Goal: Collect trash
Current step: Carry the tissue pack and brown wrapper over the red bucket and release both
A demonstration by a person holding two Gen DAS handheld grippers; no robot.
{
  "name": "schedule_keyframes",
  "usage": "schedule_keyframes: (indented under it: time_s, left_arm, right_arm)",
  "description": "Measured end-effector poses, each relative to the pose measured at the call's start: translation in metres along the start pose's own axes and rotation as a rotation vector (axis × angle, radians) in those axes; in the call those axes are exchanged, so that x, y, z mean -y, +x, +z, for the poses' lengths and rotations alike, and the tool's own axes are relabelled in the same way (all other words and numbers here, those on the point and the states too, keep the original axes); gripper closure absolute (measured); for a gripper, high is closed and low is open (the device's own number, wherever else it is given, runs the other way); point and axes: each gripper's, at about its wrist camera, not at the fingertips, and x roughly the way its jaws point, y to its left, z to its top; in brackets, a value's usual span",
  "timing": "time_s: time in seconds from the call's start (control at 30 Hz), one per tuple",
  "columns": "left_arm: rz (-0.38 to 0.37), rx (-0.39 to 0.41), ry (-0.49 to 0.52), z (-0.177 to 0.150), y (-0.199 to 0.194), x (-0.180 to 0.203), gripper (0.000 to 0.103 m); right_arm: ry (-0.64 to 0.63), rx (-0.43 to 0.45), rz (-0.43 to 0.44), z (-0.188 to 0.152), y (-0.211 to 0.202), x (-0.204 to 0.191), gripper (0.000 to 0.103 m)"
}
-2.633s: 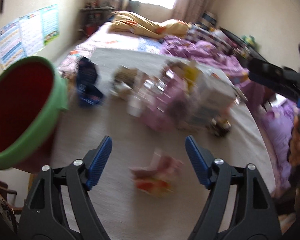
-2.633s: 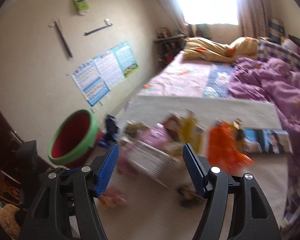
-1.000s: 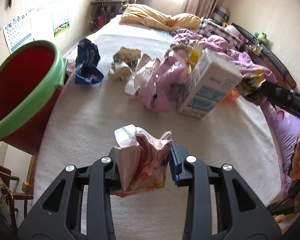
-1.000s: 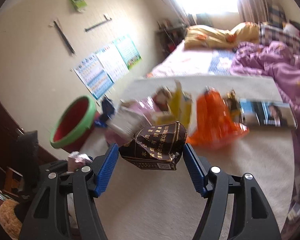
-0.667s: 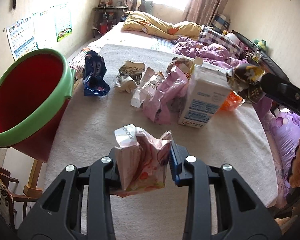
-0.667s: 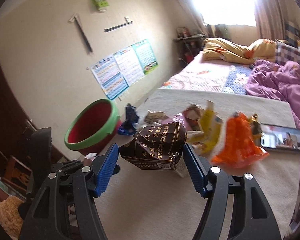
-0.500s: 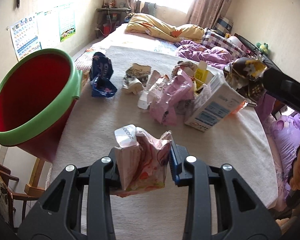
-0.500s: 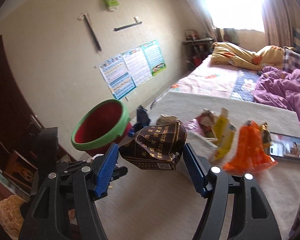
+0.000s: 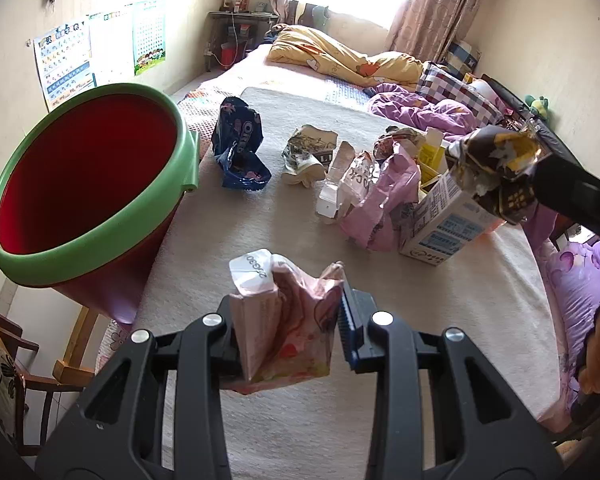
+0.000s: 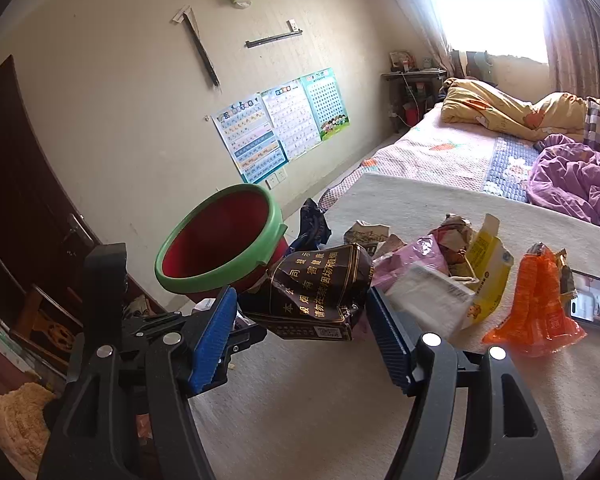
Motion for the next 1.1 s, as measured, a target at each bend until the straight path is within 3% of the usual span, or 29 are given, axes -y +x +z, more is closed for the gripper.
schedule_keyframes:
  time_s: [1.1]
  left_arm:
    - [0.002,0.026,0.004,0.016,-0.010,-0.058,0.070]
  right_arm:
    - [-0.009,-0.054,0.008,0.011,0.058,-0.042,0.038]
